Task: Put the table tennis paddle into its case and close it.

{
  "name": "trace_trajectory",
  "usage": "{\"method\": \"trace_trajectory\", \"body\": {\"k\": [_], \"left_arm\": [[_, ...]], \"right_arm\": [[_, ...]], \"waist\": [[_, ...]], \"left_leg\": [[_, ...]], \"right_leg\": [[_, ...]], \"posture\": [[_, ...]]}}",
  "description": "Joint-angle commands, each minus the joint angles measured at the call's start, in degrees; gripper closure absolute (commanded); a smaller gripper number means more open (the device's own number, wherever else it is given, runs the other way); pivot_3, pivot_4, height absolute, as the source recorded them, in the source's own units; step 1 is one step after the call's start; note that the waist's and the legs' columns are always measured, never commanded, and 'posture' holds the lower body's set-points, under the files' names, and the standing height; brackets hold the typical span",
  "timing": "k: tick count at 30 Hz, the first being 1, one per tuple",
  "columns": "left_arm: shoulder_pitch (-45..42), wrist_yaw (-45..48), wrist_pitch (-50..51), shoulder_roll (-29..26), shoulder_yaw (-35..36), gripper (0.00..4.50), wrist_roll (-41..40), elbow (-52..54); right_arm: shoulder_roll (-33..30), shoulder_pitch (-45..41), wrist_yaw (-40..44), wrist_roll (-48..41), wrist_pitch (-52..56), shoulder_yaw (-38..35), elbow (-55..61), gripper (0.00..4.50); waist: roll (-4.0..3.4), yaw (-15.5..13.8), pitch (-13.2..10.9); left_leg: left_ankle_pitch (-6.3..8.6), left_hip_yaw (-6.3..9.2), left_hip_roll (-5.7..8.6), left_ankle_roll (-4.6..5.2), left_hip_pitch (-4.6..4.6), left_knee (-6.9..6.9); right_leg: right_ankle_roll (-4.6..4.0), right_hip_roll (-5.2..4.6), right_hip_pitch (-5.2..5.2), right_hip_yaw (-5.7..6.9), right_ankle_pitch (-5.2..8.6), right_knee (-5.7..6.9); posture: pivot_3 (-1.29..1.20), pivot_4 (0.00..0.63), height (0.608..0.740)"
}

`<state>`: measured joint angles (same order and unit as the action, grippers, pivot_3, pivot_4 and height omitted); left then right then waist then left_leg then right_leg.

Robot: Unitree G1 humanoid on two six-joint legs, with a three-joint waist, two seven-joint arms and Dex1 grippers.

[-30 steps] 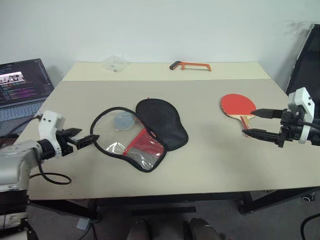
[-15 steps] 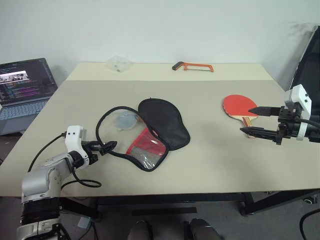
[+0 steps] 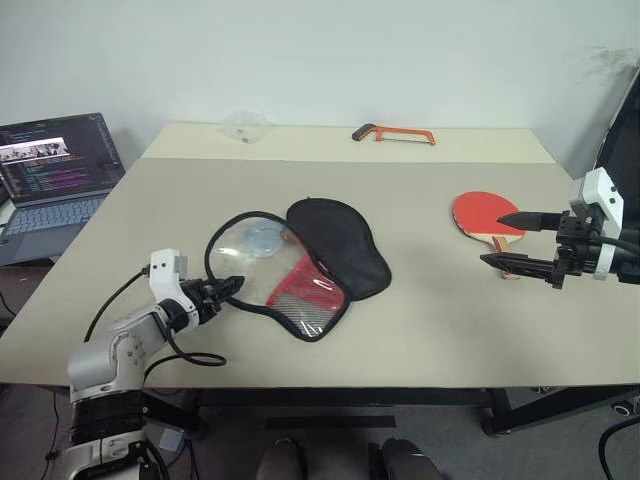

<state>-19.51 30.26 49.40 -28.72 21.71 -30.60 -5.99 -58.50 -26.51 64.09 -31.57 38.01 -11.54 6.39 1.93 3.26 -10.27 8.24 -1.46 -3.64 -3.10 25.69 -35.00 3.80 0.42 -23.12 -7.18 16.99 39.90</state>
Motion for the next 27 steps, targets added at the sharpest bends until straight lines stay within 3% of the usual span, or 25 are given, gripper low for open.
{"method": "trace_trajectory", "body": {"k": [1,4,5,15,27], "left_arm": [[-4.50,-0.68,-0.81,0.81,-1.77,3.20,-0.78,2.16],[-9.40,-2.77,-2.15,2.13,-4.12,4.30,1.46,-0.90],[-11.96,-3.97,-3.11,2.94,-4.98,4.47,2.50,-2.84],[-32.68,-6.97,-13.47,6.88,-15.58,4.47,15.37,-31.25],[-49.70,-5.55,-30.39,9.71,-18.47,4.47,23.78,-59.84]], "right_arm": [[-1.08,-2.00,0.10,0.15,-0.36,-0.24,0.50,0.00],[-0.92,-2.31,0.05,0.17,-0.30,-0.04,0.54,0.00],[-0.88,-2.51,0.01,0.18,-0.30,0.03,0.46,0.00],[-0.22,-3.41,-0.41,0.64,-0.44,0.58,0.14,0.00],[0.67,-4.23,-0.74,1.33,-1.01,1.18,-0.79,0.00]], "waist": [[0.00,-0.04,0.00],[0.01,-0.26,0.00],[0.02,-0.29,0.01],[0.02,-0.17,0.00],[0.02,-0.01,0.00]], "left_leg": [[0.00,0.02,0.00,0.00,0.01,0.00],[-0.03,0.05,0.04,0.02,0.03,-0.01],[-0.04,0.05,0.05,0.02,0.04,-0.03],[-0.04,0.08,0.07,0.04,0.10,-0.02],[-0.07,0.09,0.10,0.06,0.10,-0.04]], "right_leg": [[0.00,0.00,0.00,0.02,0.00,0.00],[0.06,0.01,0.01,0.02,-0.03,0.00],[0.09,0.01,0.02,0.01,-0.05,-0.02],[0.12,0.06,0.01,0.01,-0.07,-0.09],[0.20,0.06,0.01,-0.01,-0.12,-0.08]], "posture": [[0.00,0.150,0.740],[0.00,0.150,0.740],[0.00,0.150,0.740],[0.00,0.150,0.740],[0.00,0.150,0.740]]}}
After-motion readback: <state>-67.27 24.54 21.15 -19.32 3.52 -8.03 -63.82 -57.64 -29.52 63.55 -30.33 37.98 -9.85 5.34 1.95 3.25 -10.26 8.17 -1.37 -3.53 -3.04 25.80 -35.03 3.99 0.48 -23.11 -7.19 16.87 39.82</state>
